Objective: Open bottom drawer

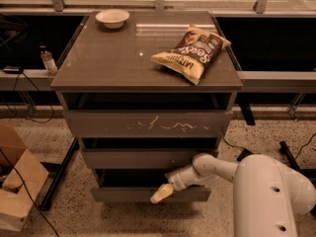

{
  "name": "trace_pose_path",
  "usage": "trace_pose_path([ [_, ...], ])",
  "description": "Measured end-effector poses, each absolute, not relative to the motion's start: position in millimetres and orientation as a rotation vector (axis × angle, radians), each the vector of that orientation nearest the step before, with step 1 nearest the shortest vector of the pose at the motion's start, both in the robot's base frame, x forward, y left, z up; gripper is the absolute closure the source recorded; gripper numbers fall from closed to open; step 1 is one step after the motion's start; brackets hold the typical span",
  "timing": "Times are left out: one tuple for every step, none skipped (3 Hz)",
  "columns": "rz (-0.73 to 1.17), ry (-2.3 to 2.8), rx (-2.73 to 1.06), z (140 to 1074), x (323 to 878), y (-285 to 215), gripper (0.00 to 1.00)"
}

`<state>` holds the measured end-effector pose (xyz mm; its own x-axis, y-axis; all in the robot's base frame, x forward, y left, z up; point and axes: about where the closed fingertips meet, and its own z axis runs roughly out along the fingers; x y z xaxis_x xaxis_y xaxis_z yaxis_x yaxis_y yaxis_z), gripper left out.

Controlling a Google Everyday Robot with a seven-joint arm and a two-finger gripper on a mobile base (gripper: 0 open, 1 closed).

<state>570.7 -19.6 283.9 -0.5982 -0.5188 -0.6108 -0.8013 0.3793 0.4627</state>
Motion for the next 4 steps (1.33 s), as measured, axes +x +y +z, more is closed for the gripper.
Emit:
trace_pose_path([
  [1.125,2.377,-1.064,242.6,583.9,-39.8,0.0],
  [1.167,2.452,-0.994,207.6,582.1,-54.2,0.0],
  [1.17,2.456,-0.989,211.5,581.6,-54.8,0.04],
  [1.194,2.511,-0.987,197.3,555.5,-54.0,0.22],
])
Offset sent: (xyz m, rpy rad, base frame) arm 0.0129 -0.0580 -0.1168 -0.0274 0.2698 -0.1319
